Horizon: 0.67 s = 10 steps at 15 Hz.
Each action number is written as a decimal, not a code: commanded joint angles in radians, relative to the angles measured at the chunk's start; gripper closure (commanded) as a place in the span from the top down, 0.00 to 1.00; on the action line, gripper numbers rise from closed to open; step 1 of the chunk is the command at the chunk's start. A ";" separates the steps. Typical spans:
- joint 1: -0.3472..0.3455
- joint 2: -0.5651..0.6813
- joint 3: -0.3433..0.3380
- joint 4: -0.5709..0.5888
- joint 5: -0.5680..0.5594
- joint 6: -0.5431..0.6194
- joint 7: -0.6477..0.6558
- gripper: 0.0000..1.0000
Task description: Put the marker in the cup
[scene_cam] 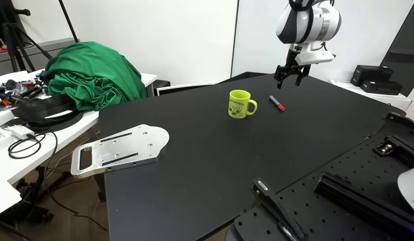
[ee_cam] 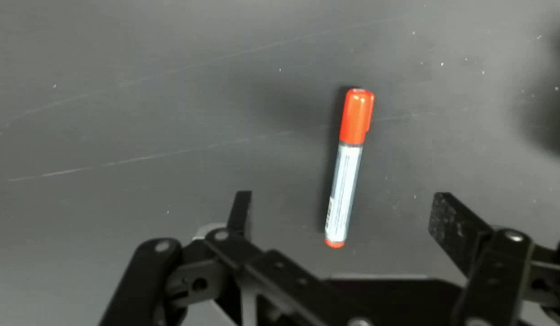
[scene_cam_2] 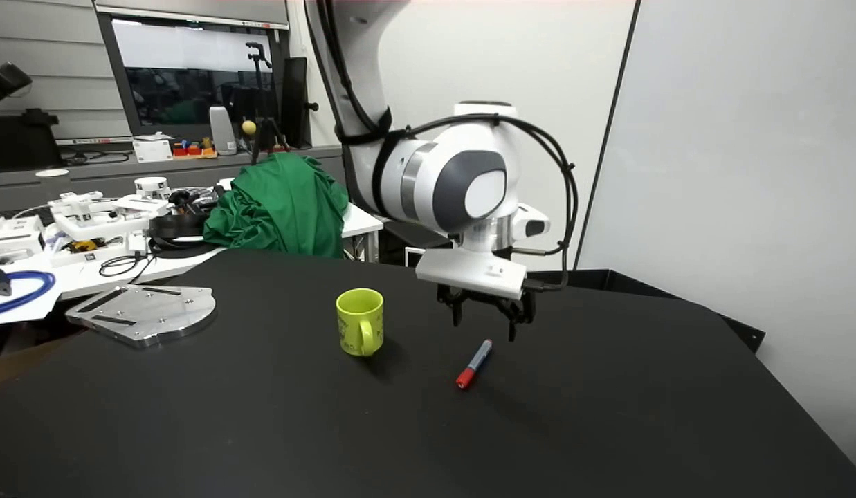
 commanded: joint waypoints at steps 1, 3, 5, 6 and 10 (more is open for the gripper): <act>0.026 0.077 -0.008 0.031 -0.042 0.021 0.109 1.00; 0.037 0.110 -0.009 0.049 -0.049 0.023 0.142 1.00; 0.041 0.134 -0.007 0.066 -0.048 0.029 0.158 1.00; 0.041 0.144 -0.005 0.077 -0.046 0.028 0.164 1.00; 0.013 0.177 0.011 0.125 -0.025 -0.001 0.188 1.00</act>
